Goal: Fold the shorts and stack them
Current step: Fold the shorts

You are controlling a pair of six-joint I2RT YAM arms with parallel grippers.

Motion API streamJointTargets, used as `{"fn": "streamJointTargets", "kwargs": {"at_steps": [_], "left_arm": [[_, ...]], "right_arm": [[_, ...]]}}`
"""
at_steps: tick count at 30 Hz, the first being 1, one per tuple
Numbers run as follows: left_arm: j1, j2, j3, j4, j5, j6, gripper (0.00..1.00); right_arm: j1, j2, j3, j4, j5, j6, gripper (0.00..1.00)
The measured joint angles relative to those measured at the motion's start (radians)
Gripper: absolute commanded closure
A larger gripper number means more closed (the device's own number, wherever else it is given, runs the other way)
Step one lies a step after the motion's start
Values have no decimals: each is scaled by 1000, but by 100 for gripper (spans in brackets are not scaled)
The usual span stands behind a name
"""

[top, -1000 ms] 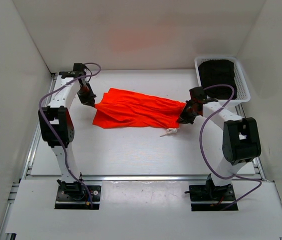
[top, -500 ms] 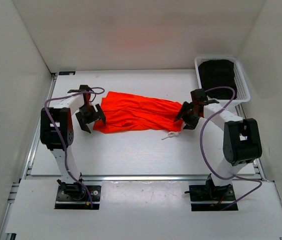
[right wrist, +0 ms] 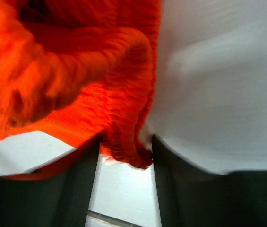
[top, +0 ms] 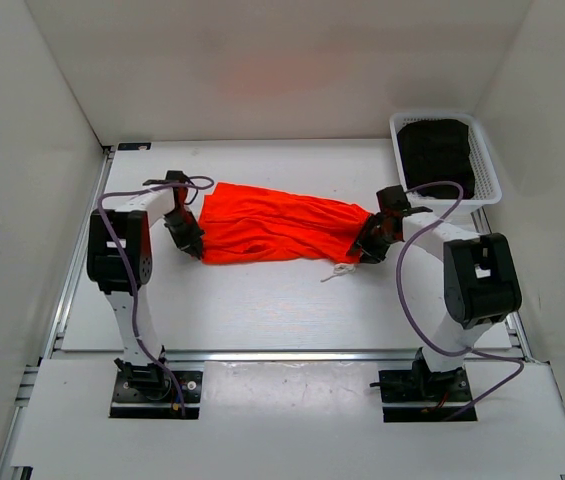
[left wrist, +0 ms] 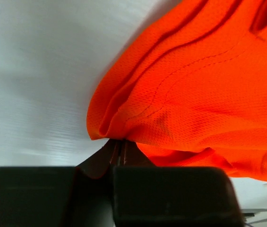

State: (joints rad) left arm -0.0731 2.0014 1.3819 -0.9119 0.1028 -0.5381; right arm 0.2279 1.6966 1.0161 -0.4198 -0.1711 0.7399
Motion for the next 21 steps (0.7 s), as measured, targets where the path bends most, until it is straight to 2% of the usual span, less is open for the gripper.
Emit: {"fn": "streamJointTargets", "kwargs": {"at_steps": [1, 3, 10, 15, 17, 20, 21], "left_arm": [[-1, 4, 7, -1, 1, 1, 90], [-2, 8, 21, 0, -2, 0, 90], [14, 12, 145, -41, -43, -5, 90], [59, -87, 195, -61, -54, -3, 90], [68, -153, 166, -51, -58, -3, 90], [56, -287, 21, -33, -61, -10, 90], [46, -328, -42, -29, -59, -13, 88]], "right_arm": [[10, 13, 0, 9, 0, 9, 82], [28, 38, 6, 13, -1, 23, 100], [39, 58, 163, -55, 43, -6, 100], [27, -8, 242, -79, 66, -61, 100], [27, -61, 219, -84, 67, -77, 100], [29, -168, 97, -78, 67, -93, 100], [30, -203, 45, -86, 67, -95, 95]]}}
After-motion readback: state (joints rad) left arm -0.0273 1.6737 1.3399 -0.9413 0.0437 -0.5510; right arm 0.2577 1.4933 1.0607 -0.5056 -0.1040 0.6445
